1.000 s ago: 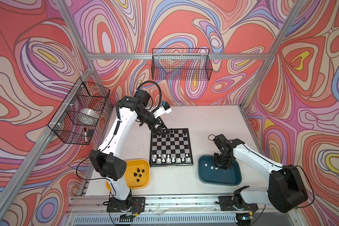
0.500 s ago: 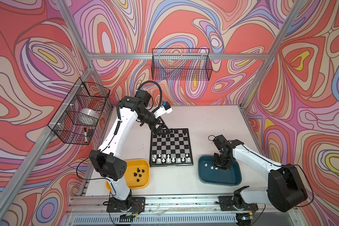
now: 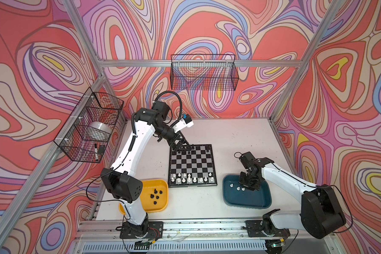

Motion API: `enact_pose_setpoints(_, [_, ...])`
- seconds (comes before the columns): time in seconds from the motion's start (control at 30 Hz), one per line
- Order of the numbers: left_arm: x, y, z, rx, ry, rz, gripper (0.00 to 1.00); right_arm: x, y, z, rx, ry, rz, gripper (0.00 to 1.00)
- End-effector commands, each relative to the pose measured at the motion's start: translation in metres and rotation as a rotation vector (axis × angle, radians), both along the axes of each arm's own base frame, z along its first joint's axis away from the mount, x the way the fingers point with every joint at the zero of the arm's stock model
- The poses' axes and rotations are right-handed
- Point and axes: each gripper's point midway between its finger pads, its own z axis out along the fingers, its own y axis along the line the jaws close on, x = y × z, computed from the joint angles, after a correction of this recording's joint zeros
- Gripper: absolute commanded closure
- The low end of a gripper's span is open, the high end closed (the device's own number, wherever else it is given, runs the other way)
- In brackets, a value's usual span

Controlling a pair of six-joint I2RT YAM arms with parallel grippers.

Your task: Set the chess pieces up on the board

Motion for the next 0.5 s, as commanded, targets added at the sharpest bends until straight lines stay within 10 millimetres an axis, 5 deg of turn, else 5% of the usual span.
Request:
enact_pose_setpoints(0.0, [-0.0002, -0.0029, 0.0, -0.009, 0.011, -0.01, 0.06, 0.0003, -0.0032, -0.0076, -0.013, 0.001, -0.014, 0.78])
enact_pose_setpoints(0.47, [0.0027, -0.0042, 0.0006, -0.015, 0.01, -0.001, 0.06, -0.0002, -0.0047, -0.0134, -0.025, 0.012, -0.014, 0.81])
